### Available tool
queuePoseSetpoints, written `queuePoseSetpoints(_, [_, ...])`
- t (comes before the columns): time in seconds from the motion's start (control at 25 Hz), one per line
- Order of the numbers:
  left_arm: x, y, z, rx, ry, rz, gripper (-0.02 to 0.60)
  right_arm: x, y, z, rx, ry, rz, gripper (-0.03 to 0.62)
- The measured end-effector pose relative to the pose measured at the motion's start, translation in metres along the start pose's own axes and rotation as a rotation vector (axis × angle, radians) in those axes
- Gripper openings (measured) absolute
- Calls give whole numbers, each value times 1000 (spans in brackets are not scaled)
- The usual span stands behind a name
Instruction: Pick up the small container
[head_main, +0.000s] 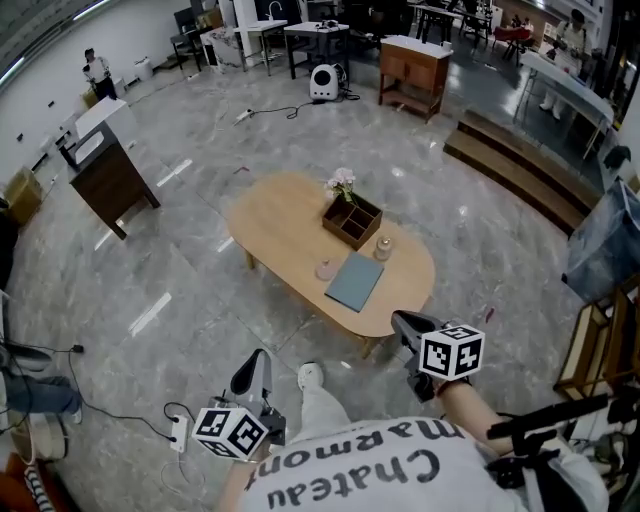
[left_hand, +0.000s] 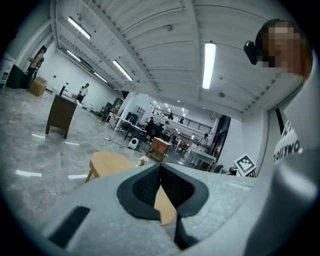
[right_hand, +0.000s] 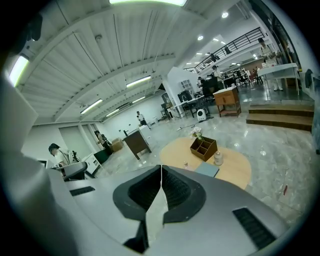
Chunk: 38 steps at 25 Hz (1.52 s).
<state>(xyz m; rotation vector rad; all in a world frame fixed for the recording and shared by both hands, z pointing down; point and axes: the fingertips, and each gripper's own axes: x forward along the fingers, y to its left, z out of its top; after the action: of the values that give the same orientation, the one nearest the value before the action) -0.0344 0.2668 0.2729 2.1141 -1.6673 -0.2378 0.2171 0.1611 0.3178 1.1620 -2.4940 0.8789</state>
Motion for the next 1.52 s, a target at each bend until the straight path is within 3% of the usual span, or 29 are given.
queuePoseSetpoints(0.28, [70,59,40,-32,31,-35,14,76,-5,45,28,4,-51,14])
queuePoseSetpoints(0.56, [149,108,101,-7,30,-121,14,140,3,110,28,-50,-83,14])
queuePoseSetpoints(0.84, [202,146,133,6,47,-179,14,181,9,146,30,-107,-114,14])
queuePoseSetpoints(1.28, [229,189,134,-23,59,-179,14,228,10,153,19,-95,-108,14])
queuePoseSetpoints(1.52, [233,181,105,111,165,-243,14,248,3,141,39,-63,-98,14])
